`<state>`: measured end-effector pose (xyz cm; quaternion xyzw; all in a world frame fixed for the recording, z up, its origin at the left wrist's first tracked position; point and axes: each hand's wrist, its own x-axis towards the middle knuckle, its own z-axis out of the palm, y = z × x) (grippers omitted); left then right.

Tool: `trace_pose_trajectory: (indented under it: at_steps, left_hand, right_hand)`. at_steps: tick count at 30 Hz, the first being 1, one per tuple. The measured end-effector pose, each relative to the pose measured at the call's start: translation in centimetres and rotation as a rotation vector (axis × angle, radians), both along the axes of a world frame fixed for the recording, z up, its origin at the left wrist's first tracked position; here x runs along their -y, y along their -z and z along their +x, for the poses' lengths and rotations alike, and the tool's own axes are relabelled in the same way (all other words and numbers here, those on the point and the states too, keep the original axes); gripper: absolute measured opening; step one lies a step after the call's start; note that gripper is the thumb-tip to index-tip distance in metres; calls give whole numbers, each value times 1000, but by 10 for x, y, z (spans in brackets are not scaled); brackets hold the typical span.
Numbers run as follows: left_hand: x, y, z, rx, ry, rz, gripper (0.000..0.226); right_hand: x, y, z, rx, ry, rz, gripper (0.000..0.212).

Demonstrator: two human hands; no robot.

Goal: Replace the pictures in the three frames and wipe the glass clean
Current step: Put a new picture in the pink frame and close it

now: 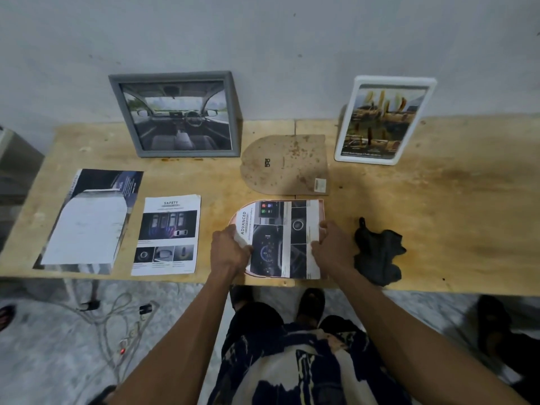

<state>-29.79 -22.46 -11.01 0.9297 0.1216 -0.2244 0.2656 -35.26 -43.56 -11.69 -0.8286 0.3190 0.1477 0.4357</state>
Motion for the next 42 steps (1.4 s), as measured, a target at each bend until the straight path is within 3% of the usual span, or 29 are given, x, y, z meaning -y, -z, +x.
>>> trace_pose_trajectory:
  at_steps: [4, 9, 13, 17, 27, 33, 42]
  left_hand:
    - [-2, 9, -1, -20, 101, 82, 65]
    - [-4, 13, -9, 55, 184, 173, 83]
    - [-3, 13, -9, 15, 296, 204, 81]
    - [-2, 12, -9, -6, 339, 237, 78]
    - [1, 13, -10, 5, 252, 174, 83]
    - [6, 13, 21, 127, 98, 76, 76]
    - [22, 14, 136, 21, 2, -147, 72]
  right_hand:
    - [1, 2, 1, -20, -68, -109, 27]
    - [-1, 8, -8, 17, -248, -295, 58]
    - [-1, 10, -12, 6, -518, -427, 60]
    - [-1, 16, -13, -90, -620, -415, 59]
    - [1, 10, -2, -31, -580, -389, 56]
    - [12, 4, 36, 56, -279, -306, 46]
    - [35, 17, 111, 0, 13, -195, 44]
